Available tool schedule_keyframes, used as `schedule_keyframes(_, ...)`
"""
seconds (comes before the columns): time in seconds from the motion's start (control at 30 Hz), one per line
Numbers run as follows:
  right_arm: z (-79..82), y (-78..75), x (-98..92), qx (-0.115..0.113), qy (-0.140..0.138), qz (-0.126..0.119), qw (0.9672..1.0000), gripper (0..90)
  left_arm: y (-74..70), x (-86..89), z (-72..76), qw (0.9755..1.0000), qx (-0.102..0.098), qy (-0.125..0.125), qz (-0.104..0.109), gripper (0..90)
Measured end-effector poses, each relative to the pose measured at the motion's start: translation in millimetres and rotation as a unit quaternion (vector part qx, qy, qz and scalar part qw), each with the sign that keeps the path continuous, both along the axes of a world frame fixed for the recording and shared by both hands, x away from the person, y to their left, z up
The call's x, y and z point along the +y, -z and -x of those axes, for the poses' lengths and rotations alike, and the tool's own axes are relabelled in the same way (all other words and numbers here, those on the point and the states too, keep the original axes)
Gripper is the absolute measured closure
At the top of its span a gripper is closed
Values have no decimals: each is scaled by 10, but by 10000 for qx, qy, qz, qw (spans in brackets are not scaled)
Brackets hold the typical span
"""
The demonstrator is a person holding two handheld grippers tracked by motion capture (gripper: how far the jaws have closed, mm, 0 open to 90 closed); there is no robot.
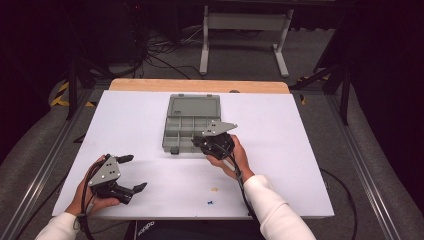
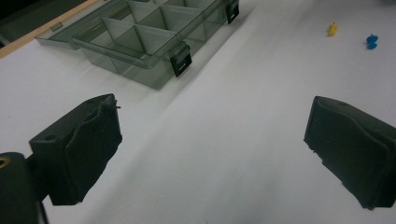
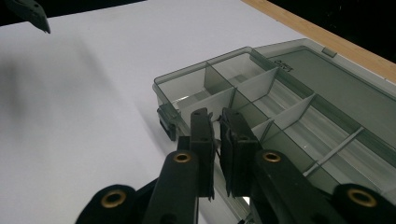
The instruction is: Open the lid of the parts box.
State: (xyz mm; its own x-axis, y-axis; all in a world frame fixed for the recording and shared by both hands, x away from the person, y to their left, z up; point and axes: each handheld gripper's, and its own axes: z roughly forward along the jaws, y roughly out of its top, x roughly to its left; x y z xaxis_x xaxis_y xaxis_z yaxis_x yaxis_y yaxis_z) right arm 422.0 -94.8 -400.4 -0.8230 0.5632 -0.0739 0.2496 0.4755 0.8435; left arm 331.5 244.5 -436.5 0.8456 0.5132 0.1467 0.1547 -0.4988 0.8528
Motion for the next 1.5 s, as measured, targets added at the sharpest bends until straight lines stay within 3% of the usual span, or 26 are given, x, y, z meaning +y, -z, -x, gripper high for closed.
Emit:
schedule_keyframes(0.83, -281, 41, 249, 125, 137, 46, 9998, 838, 0, 14, 4, 10000, 5, -8, 18, 47)
schedule_keyframes(1.5, -361, 141, 337, 240, 229, 229, 9992, 837, -3, 18, 7, 10000, -3, -15, 27, 51)
